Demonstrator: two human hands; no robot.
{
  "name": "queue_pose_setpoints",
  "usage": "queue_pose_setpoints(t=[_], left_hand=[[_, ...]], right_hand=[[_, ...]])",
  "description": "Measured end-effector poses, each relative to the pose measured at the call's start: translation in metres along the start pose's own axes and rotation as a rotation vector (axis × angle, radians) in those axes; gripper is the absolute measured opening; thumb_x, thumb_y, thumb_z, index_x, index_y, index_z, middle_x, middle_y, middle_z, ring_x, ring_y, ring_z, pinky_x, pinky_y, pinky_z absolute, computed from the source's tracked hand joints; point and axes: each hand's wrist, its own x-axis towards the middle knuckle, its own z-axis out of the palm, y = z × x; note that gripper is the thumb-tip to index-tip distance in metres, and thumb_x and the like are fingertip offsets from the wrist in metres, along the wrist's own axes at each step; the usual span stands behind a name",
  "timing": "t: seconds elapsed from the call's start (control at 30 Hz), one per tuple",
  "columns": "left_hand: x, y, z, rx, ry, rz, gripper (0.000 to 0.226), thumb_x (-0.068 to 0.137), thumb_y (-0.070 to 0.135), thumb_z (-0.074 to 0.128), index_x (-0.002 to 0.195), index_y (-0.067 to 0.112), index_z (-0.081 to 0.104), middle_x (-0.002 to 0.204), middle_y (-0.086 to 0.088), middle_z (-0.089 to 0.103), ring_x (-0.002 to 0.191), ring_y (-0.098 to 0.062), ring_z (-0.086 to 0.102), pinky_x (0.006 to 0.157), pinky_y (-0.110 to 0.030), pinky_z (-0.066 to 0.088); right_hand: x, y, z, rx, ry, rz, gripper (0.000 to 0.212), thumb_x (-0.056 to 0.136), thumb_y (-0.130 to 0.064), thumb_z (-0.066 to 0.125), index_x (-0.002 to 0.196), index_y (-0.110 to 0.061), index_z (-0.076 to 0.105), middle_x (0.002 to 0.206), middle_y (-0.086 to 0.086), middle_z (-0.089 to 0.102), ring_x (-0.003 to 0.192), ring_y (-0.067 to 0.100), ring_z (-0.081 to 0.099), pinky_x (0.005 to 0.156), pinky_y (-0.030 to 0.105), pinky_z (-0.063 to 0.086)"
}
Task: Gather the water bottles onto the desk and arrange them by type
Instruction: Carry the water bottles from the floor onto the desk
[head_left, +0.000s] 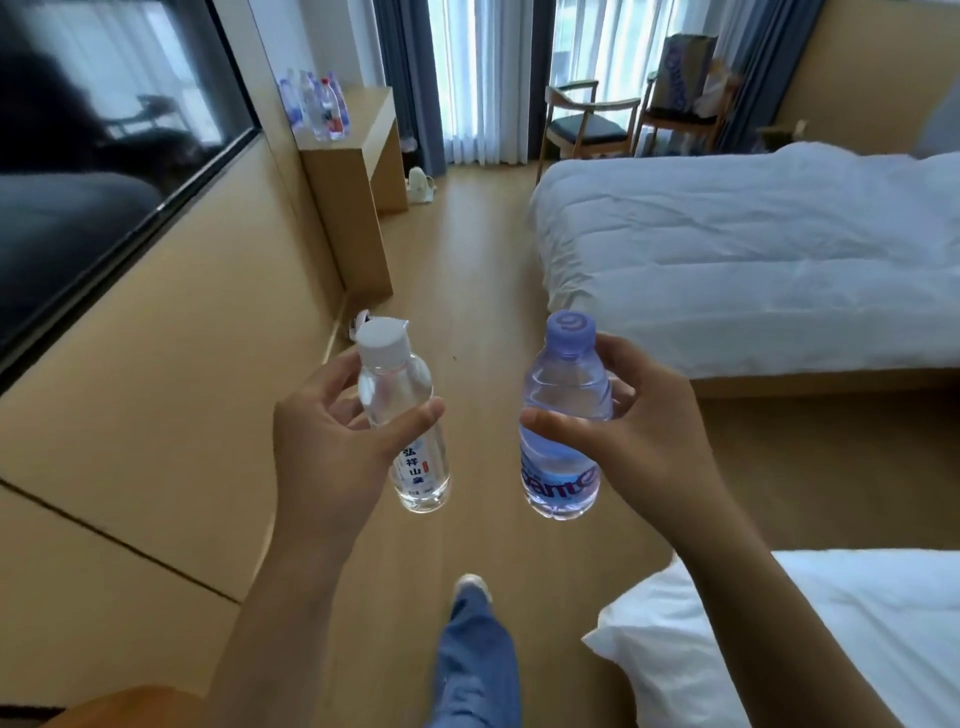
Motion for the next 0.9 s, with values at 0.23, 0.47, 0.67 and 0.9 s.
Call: queue_pose_setpoints(t=[0.23, 0.47, 0.67, 0.9], left_hand=[[0.207, -0.050, 0.053, -0.038, -0.058, -0.020, 0.054, 0.063, 0.003, 0.089, 0.112, 0.016, 0.070, 0.098, 0.013, 0.076, 0.089, -0.005, 0.073, 0.070, -0.015, 0.056], [0.389, -0.084, 0.091, -0.004, -0.073, -0.030, 0.054, 0.065, 0.001, 0.088, 0.107, 0.028, 0.069, 0.098, 0.012, 0.076, 0.088, -0.005, 0.073, 0.072, -0.016, 0.056], [0.534, -0.139, 0.138, 0.030, -0.012, -0.076, 0.057, 0.064, 0.001, 0.088, 0.116, 0.015, 0.069, 0.098, 0.005, 0.076, 0.086, -0.007, 0.073, 0.075, -0.020, 0.058], [0.731, -0.188, 0.205, 0.054, 0.034, -0.086, 0.054, 0.065, 0.001, 0.088, 0.113, 0.015, 0.069, 0.095, 0.010, 0.076, 0.085, -0.008, 0.074, 0.076, -0.025, 0.060]], right_hand=[[0.211, 0.040, 0.036, -0.023, 0.000, -0.027, 0.058, 0.065, -0.025, 0.091, 0.117, -0.020, 0.066, 0.097, -0.009, 0.074, 0.086, 0.007, 0.072, 0.083, 0.037, 0.060], [0.402, 0.072, 0.064, 0.045, -0.007, -0.041, 0.051, 0.065, -0.015, 0.091, 0.110, -0.022, 0.067, 0.092, -0.012, 0.074, 0.084, 0.005, 0.072, 0.074, 0.018, 0.057], [0.561, 0.128, 0.089, 0.085, -0.071, -0.044, 0.048, 0.066, -0.015, 0.090, 0.107, -0.026, 0.067, 0.093, -0.014, 0.074, 0.085, 0.003, 0.072, 0.071, 0.013, 0.054], [0.778, 0.181, 0.109, 0.066, -0.122, -0.120, 0.052, 0.065, -0.023, 0.089, 0.106, -0.039, 0.061, 0.089, -0.033, 0.069, 0.085, -0.004, 0.069, 0.070, 0.008, 0.051]])
